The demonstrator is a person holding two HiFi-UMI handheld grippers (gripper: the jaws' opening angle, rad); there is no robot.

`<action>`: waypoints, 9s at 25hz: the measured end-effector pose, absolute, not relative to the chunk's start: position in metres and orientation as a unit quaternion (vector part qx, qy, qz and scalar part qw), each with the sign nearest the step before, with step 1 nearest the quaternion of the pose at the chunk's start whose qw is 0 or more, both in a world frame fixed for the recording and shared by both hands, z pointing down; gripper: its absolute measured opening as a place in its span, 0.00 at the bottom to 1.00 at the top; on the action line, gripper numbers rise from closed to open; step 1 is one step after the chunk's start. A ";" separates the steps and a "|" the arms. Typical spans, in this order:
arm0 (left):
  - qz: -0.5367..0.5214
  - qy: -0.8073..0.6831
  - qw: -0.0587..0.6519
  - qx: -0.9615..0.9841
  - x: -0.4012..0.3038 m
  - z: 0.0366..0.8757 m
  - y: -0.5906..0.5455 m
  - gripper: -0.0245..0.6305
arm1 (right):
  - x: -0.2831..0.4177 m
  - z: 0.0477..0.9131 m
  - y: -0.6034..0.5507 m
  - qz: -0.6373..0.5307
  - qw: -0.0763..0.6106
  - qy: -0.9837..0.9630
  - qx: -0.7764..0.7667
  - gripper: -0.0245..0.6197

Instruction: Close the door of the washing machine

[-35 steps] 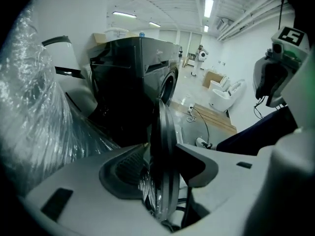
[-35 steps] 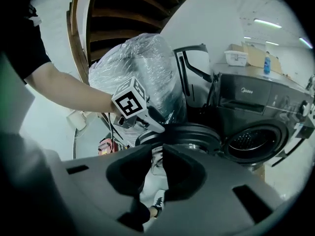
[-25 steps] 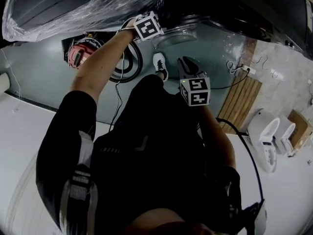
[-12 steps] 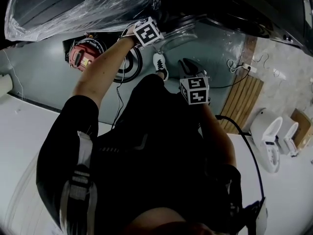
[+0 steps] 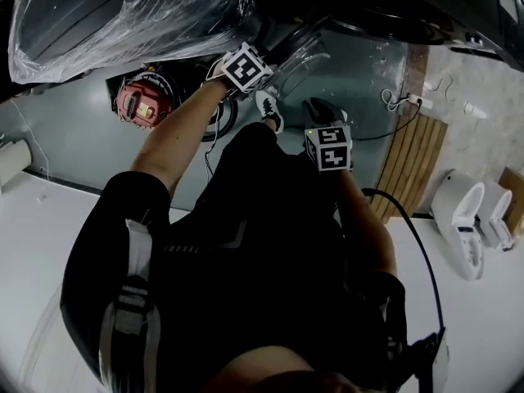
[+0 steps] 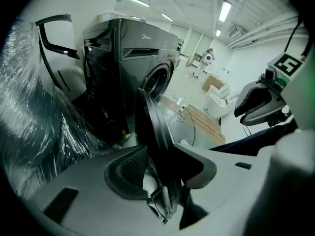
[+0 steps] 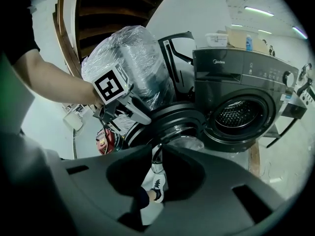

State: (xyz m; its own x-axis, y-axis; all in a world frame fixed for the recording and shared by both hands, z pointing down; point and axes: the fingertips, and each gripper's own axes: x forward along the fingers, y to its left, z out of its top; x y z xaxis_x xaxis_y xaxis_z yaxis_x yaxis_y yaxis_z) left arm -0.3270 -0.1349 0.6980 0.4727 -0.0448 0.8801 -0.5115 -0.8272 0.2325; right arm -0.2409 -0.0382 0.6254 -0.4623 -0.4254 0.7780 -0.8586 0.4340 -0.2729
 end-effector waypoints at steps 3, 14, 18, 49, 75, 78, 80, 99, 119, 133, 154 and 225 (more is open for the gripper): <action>0.484 -0.165 0.247 0.823 -0.313 0.698 -0.122 0.28 | -0.231 0.627 -0.031 0.348 0.315 -0.780 0.413 0.15; 0.480 -0.182 0.278 0.812 -0.265 0.700 -0.091 0.30 | -0.183 0.643 -0.012 0.368 0.313 -0.757 0.441 0.15; 0.478 -0.201 0.288 0.805 -0.248 0.699 -0.083 0.30 | -0.168 0.648 -0.003 0.374 0.311 -0.751 0.447 0.15; 0.455 -0.273 0.370 0.763 -0.101 0.691 -0.069 0.34 | -0.061 0.693 0.041 0.402 0.324 -0.736 0.438 0.29; 0.568 -0.157 0.004 0.808 -0.008 0.666 -0.123 0.34 | 0.098 0.724 -0.052 0.339 0.325 -0.746 0.473 0.22; 0.581 -0.157 -0.051 0.797 -0.003 0.665 -0.143 0.34 | 0.109 0.723 -0.065 0.334 0.327 -0.746 0.475 0.19; 0.589 -0.135 -0.086 0.792 0.004 0.666 -0.149 0.34 | 0.114 0.725 -0.070 0.326 0.334 -0.746 0.475 0.19; 0.609 0.006 -0.142 0.780 0.034 0.698 -0.190 0.29 | 0.150 0.726 -0.115 0.351 0.353 -0.711 0.497 0.22; 0.618 -0.010 -0.134 0.775 0.055 0.695 -0.249 0.26 | 0.197 0.749 -0.197 0.435 0.225 -0.611 0.622 0.10; 0.604 -0.018 -0.202 0.771 0.060 0.686 -0.273 0.26 | 0.208 0.751 -0.259 0.442 0.181 -0.606 0.636 0.07; 0.589 -0.071 -0.168 0.787 0.057 0.680 -0.290 0.24 | 0.216 0.760 -0.283 0.509 0.117 -0.579 0.626 0.04; 0.154 -0.355 0.098 0.917 -0.020 0.324 -0.171 0.04 | 0.218 0.322 -0.149 0.184 0.070 -0.778 0.597 0.05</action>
